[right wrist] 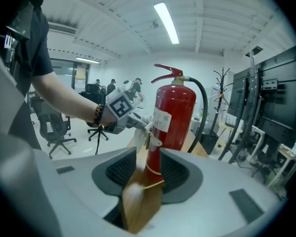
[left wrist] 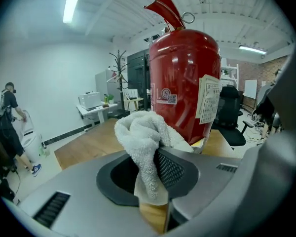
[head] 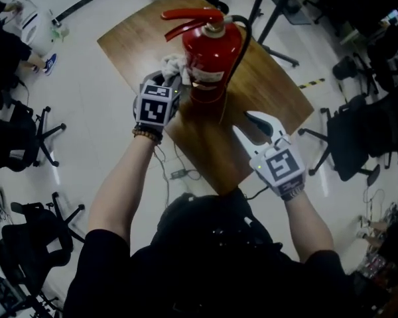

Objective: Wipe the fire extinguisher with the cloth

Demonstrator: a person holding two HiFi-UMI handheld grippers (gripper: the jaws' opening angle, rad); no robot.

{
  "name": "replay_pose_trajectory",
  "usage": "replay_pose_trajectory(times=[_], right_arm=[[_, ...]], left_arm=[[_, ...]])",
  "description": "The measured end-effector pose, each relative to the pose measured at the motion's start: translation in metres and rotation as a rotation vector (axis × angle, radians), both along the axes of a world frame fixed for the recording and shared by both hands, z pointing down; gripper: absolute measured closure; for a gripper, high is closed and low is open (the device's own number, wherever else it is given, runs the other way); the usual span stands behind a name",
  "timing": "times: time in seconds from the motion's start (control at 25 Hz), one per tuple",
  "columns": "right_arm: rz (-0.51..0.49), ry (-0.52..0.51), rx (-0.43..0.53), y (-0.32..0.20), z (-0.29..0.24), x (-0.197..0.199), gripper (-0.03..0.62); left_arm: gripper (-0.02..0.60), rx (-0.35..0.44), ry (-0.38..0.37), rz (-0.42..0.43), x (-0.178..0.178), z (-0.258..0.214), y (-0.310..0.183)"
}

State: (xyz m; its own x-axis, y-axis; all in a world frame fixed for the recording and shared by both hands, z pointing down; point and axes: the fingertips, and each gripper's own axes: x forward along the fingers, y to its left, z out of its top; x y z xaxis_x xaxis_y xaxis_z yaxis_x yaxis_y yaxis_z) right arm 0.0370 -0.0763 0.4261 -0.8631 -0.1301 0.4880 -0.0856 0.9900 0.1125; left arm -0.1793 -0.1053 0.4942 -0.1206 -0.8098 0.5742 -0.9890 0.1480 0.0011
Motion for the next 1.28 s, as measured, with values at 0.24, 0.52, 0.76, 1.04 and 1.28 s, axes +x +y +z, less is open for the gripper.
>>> replay_pose_trajectory(times=[0.24,0.52,0.76,1.04,1.28], right_arm=[[0.108,0.033,0.009,0.020,-0.003,0.002,0.439],[0.141,0.024,-0.019,0.004,-0.003,0.006,0.517],[0.107,0.015,-0.034,-0.013,0.004,0.009,0.551],[0.106,0.014,-0.046,-0.027,0.011,0.015,0.551],[0.154,0.017,-0.046,-0.031,0.013,0.011,0.551]], left_arm=[[0.505,-0.037,0.019,0.077,-0.005,0.023,-0.005],[0.505,-0.100,-0.004,0.030,-0.010,0.049,-0.012],[0.506,-0.165,-0.001,-0.047,-0.012,0.078,-0.011],[0.505,-0.248,0.003,-0.061,-0.014,0.112,-0.009],[0.505,-0.292,0.003,0.008,-0.013,0.132,-0.011]])
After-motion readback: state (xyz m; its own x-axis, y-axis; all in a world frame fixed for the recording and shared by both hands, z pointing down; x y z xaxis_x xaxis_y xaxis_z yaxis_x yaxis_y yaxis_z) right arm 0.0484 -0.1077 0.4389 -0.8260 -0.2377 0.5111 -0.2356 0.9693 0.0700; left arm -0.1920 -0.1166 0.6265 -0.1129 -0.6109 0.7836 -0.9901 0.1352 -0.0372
